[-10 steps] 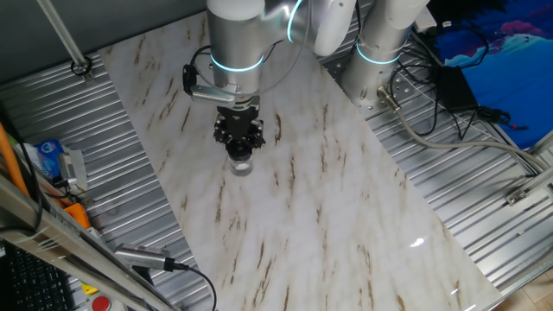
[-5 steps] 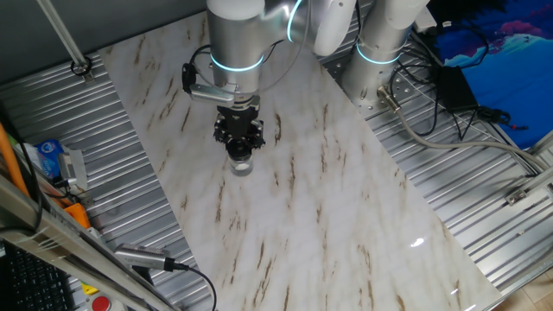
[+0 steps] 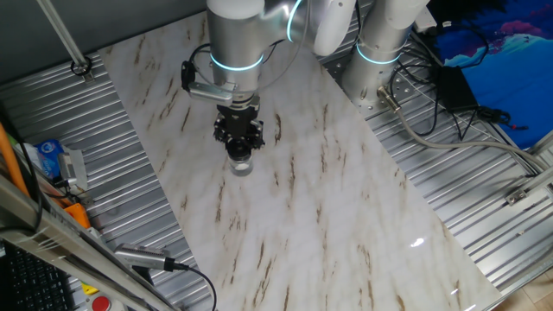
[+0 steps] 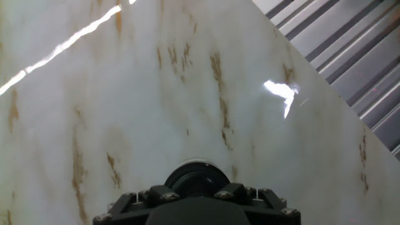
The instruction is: Screw the lid onto the jar
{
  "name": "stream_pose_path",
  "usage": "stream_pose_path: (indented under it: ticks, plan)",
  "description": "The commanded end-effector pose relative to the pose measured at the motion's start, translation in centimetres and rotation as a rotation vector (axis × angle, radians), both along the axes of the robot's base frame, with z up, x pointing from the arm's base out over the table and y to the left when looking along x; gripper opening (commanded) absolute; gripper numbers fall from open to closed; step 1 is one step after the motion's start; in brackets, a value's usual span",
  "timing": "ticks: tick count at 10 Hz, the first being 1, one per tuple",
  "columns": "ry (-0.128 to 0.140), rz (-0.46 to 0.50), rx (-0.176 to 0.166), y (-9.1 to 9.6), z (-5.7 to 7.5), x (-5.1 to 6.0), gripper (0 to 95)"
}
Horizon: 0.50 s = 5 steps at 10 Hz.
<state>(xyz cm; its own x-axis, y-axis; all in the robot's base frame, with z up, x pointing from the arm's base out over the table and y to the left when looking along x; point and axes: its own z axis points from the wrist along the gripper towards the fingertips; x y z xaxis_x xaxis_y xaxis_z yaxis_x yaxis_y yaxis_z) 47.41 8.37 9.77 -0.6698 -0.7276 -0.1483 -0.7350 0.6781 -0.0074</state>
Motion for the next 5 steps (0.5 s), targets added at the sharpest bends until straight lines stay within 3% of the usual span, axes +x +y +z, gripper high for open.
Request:
stream_pose_path:
  ticks: [1,5]
  plan:
    - [-0.014,-0.048,-0.002,-0.01,-0.93,0.01,0.0]
    - [-0.024,-0.13,0.009,-0.01,-0.98,0.01,0.0]
